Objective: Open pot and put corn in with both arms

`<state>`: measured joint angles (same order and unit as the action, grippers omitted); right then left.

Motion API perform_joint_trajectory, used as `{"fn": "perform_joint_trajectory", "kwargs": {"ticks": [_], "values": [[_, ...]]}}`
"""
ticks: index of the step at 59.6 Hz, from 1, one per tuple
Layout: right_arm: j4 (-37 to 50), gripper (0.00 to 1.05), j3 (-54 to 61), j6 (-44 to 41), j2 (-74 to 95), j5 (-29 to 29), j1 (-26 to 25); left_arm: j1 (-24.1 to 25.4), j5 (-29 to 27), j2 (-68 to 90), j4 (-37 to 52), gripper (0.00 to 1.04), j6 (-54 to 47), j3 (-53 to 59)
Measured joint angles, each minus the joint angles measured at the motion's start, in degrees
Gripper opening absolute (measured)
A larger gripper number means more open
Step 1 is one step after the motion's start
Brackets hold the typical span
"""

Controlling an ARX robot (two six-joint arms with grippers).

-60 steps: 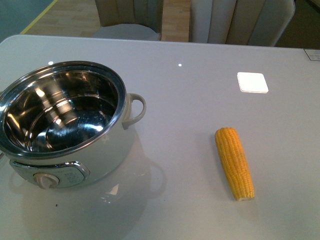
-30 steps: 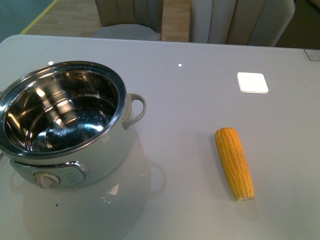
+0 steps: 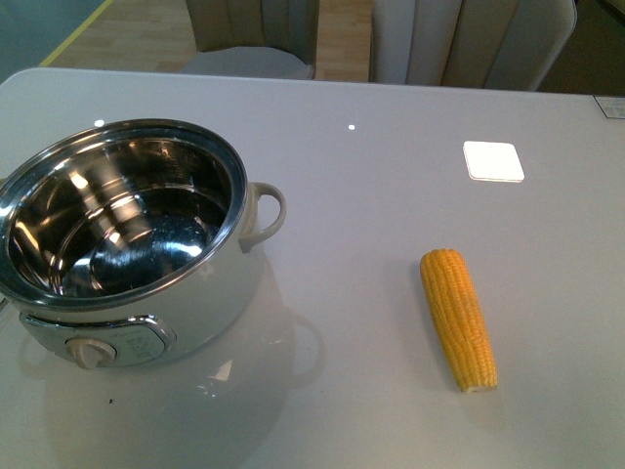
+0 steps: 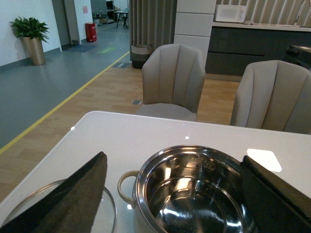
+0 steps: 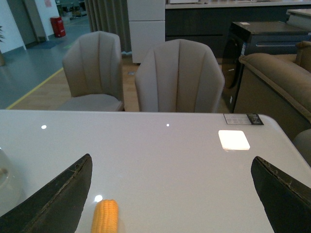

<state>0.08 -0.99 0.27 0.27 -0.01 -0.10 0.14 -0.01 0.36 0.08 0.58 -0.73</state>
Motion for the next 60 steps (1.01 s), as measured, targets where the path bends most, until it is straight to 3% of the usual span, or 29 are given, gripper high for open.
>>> {"fn": "perform_joint_trajectory", "kwargs": {"ticks": [5,17,24,30,44,53,60], "values": [[0.0,0.96,0.0,0.0,0.0,0.0,0.0,0.0,0.0,0.0,0.0,0.99,-0.1,0.0],[-0.1,0.96,-0.1,0.0,0.1,0.0,0.0,0.0,0.0,0.0,0.0,0.98,-0.1,0.0],[-23.7,0.96,-10.1,0.4,16.5,0.7,2.3,0.0,0.0,0.0,0.0,0.98,-0.1,0.0],[-26.4,0.96,-11.4,0.9,27.2,0.8,5.4,0.0,0.0,0.0,0.0,0.98,-0.1,0.0],[8.0,0.96,-16.4,-0.2,67.2,3.8,15.1,0.0,0.0,0.0,0.0,0.98,-0.1,0.0],[20.7,0.96,-22.0,-3.5,87.7,3.0,17.6,0.0,0.0,0.0,0.0,0.98,-0.1,0.0],[24.9,0.96,-27.2,-6.0,100.9,4.0,18.0,0.0,0.0,0.0,0.0,0.98,-0.1,0.0]]}}
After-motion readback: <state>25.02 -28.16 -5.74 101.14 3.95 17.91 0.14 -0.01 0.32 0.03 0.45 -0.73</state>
